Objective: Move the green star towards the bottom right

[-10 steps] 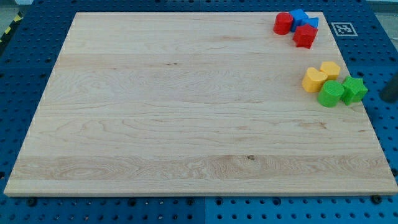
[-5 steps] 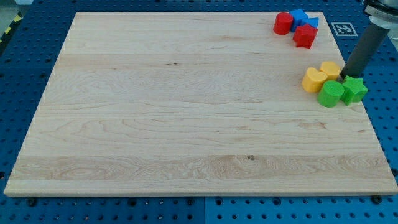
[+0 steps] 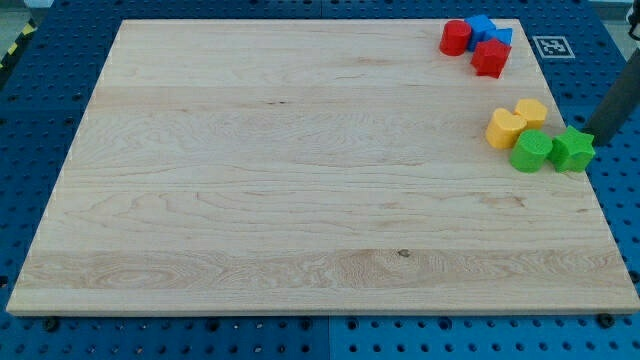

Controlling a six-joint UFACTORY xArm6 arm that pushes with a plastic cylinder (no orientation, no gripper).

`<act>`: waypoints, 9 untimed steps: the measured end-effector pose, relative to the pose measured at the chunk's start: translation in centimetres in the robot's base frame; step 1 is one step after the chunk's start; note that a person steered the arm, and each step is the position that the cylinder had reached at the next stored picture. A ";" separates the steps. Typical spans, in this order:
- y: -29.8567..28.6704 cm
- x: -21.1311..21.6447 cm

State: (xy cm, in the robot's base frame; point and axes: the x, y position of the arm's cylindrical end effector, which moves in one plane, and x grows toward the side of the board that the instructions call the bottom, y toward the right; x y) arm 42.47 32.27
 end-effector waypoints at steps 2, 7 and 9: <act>-0.8 0.1; -2.6 4.3; -3.3 1.4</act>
State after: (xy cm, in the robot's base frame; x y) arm 43.88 28.97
